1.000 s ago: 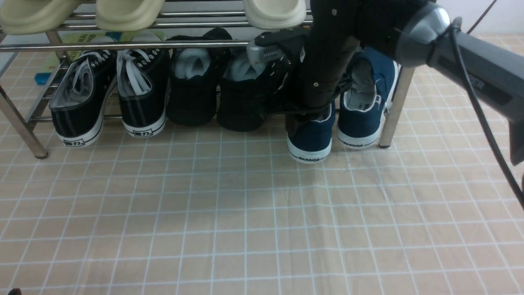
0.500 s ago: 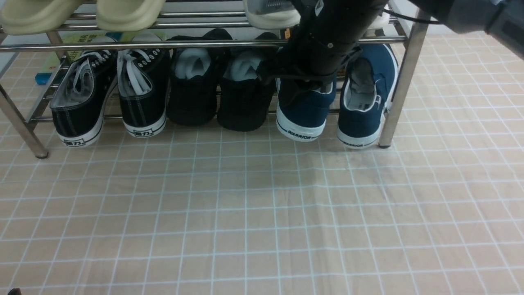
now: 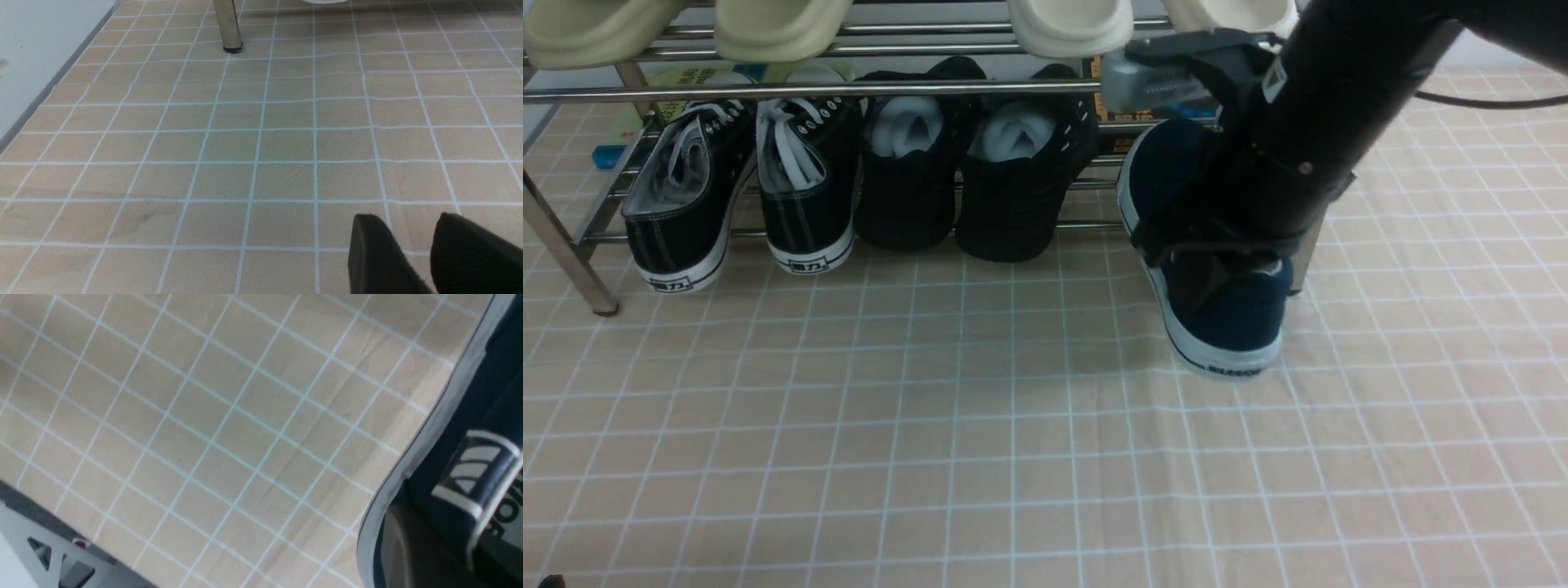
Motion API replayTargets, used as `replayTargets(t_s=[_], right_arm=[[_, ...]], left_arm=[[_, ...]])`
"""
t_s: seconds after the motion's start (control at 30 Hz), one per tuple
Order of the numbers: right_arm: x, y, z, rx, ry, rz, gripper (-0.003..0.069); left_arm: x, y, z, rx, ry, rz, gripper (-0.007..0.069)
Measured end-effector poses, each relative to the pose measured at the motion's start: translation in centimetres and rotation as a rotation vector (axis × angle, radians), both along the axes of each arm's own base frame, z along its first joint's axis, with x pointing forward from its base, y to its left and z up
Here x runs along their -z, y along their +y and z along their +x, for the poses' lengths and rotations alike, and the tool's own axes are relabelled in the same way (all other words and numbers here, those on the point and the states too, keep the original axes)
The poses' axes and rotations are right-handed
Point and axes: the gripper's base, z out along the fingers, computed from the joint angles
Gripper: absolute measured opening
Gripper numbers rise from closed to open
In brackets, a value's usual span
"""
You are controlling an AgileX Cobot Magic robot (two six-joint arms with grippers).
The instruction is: Take the shoes off the shelf from the light coffee tablecloth by hand.
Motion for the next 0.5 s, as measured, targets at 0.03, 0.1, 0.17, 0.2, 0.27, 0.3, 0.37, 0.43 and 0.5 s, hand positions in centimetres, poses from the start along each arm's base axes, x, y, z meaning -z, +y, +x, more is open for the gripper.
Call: replayTargets(t_s=[0.03,0.1,0.17,0.2,0.27,0.3,0.37,0.43,0.5], right_arm=[[-0.1,0.0,-0.1,0.0,-0.003,0.002,0.0029],[0.4,-0.5,-1.1,-0.018,0.022,0.0,0.0029],[0.8,-0.7,-1.5,-0.026,0.038,0.002,0.0029],[1.2,-0.7,-1.8,-0.04,0.053,0.002,0.0029],[1.8,-0.7,-2.0,-0.058,0.073,0.003,0.0029],[2.3,-0.7,-2.3,-0.069,0.093,0.01,0.0029],[2.6,-0.6,-2.4,-0.08,0.104,0.017,0.0029],[2.6,-0.4,-2.5,-0.098,0.114,0.04,0.0029],[2.5,-0.2,-2.7,-0.116,0.118,0.064,0.0029]], left_arm=[[0.0,0.0,0.0,0.0,0.0,0.0,0.024],[0.0,0.0,0.0,0.0,0.0,0.0,0.024],[0.0,0.0,0.0,0.0,0.0,0.0,0.024],[0.0,0.0,0.0,0.0,0.0,0.0,0.024],[0.0,0.0,0.0,0.0,0.0,0.0,0.024],[0.0,0.0,0.0,0.0,0.0,0.0,0.024],[0.0,0.0,0.0,0.0,0.0,0.0,0.024],[0.0,0.0,0.0,0.0,0.0,0.0,0.024],[0.0,0.0,0.0,0.0,0.0,0.0,0.024]])
